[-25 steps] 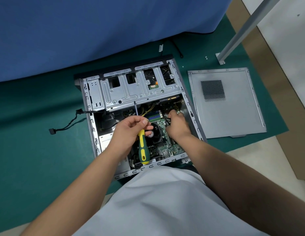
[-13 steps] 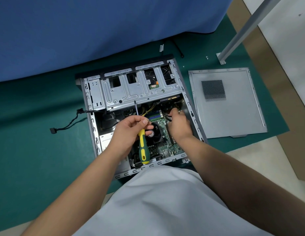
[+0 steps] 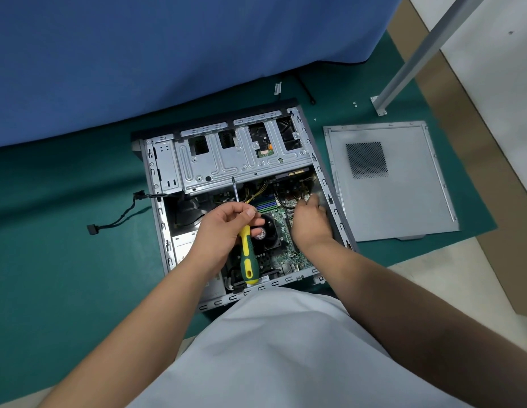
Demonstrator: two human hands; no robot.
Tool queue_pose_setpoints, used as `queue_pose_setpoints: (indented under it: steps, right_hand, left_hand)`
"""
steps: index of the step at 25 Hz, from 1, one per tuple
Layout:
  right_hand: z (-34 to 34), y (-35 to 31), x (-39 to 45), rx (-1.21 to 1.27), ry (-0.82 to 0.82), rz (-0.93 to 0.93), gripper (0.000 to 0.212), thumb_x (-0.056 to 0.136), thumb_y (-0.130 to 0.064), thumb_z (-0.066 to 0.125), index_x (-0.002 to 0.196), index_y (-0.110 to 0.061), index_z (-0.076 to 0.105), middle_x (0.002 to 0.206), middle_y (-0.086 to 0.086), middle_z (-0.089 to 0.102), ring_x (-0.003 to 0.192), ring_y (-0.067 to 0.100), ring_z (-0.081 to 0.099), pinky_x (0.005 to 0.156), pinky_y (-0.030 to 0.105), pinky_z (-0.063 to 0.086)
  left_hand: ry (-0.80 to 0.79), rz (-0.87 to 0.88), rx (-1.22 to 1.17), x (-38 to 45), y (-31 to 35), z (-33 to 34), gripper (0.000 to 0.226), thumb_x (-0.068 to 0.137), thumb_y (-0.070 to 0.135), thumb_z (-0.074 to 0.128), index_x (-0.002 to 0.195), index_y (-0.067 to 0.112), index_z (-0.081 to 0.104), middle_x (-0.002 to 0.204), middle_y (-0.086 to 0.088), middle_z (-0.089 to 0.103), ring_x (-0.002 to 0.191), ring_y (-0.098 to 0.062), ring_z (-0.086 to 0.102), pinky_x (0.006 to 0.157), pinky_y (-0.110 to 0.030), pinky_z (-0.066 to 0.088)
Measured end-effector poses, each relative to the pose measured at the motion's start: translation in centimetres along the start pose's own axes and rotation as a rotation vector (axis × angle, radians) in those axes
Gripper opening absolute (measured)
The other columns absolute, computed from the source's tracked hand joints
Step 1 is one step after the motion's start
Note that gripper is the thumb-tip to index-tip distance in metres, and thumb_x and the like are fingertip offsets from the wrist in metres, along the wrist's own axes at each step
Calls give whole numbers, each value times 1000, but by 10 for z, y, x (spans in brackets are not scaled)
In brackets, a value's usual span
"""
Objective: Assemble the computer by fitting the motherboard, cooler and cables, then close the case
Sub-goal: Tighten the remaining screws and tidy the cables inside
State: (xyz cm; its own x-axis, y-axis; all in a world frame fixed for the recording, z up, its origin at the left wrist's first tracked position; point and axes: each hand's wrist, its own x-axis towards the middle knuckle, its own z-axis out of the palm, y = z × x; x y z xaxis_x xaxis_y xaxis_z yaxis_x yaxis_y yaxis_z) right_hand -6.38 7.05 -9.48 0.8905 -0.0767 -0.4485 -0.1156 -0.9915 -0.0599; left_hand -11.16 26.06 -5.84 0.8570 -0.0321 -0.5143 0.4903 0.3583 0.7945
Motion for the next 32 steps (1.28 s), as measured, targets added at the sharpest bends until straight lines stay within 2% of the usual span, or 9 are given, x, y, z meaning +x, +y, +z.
queue_pose_setpoints:
  steps: [4,7,11,15,20,22,24,28,32]
  right_hand:
    - [-15,-5,-12,30,-82,-59,38,92,-10,66,128,-2,58,145,24,36,124,41,52,98,43,52]
    - [-24,-4,-29,143,10,-279,29,95,-13,61,124,-10,61,133,12,49,115,31,58,95,40,50]
    - [-39,0,-55,452,7,-655,51,91,-15,68,130,-41,48,116,-13,51,88,3,60,73,32,55]
    - [-40,0,-62,387,42,-829,69,88,-19,69,144,-51,44,125,-16,47,86,4,55,65,28,53]
    - [-40,-6,-68,305,148,-948,49,94,-39,69,138,-48,52,135,-12,44,105,11,59,71,41,59]
    - [-45,-6,-69,472,122,-905,45,94,-40,69,136,-44,56,140,-14,44,117,7,56,90,35,57]
    - [-53,-3,-68,794,101,-749,42,92,-36,72,133,-41,60,141,-17,50,129,4,52,107,24,44]
    - [-80,11,-57,1651,-1,-316,36,96,-32,68,127,-16,61,124,8,71,116,28,69,97,32,56]
    - [-92,25,-45,1760,46,-183,29,102,-30,57,118,-7,56,117,19,72,108,36,71,87,32,60]
  left_hand:
    - [37,-25,-29,0,4,4,9,98,6,65,100,-2,69,99,-19,75,99,-30,75,76,-32,62]
    - [95,-70,-172,2,12,5,9,100,7,63,100,2,70,103,-18,75,101,-27,75,80,-35,63]
    - [184,-98,-365,6,22,9,8,102,8,61,103,6,68,108,-15,77,104,-22,75,79,-35,64]
    - [222,-112,-463,5,27,11,8,101,5,60,105,0,66,110,-21,75,101,-24,76,80,-38,64]
    - [228,-112,-498,1,30,13,10,102,5,58,108,0,65,114,-22,74,107,-25,74,85,-41,63]
    - [203,-97,-491,0,31,12,9,102,5,58,106,2,66,114,-20,75,109,-24,74,75,-36,64]
    - [205,-76,-488,-1,34,7,8,101,5,60,105,5,67,110,-16,74,108,-24,73,75,-36,63]
    - [283,-66,-566,-2,34,-3,10,100,4,62,109,1,66,109,-16,72,112,-28,72,91,-39,61]
    - [284,-108,-523,-2,30,-1,9,104,1,53,107,1,62,118,-24,72,106,-29,74,88,-36,62]
